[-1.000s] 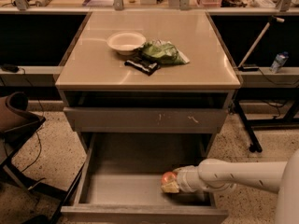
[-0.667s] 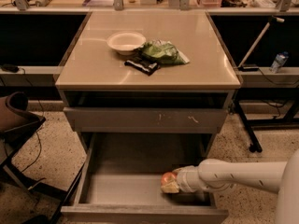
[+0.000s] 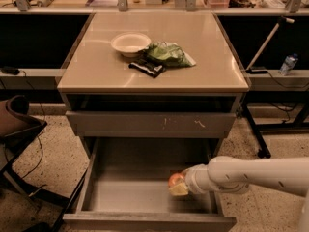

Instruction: Pick apple from middle drawer and place on counter

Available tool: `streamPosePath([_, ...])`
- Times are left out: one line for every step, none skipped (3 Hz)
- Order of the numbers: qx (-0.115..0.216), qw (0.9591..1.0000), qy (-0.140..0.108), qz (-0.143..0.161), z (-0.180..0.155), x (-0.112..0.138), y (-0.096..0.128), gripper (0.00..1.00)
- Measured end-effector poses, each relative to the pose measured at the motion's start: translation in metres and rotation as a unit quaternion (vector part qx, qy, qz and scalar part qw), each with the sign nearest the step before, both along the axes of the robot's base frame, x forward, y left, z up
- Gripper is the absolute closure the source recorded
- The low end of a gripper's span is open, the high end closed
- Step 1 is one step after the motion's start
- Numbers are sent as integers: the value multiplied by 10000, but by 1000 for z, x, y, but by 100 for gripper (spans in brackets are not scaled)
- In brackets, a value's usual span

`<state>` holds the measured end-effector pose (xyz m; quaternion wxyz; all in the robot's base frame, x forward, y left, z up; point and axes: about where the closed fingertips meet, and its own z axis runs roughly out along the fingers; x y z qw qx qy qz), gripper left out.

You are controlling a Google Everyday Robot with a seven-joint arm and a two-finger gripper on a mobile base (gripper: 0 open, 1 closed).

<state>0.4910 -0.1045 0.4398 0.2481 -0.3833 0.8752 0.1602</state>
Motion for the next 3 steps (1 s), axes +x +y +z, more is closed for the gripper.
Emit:
streamPosePath([-273,9994,223,3,54,-13,-7,100])
streamPosePath([-503,9983,233,-162,119,-9,-17,100])
streamPosePath([-586,9970,-314,-385,206,9,-28,100])
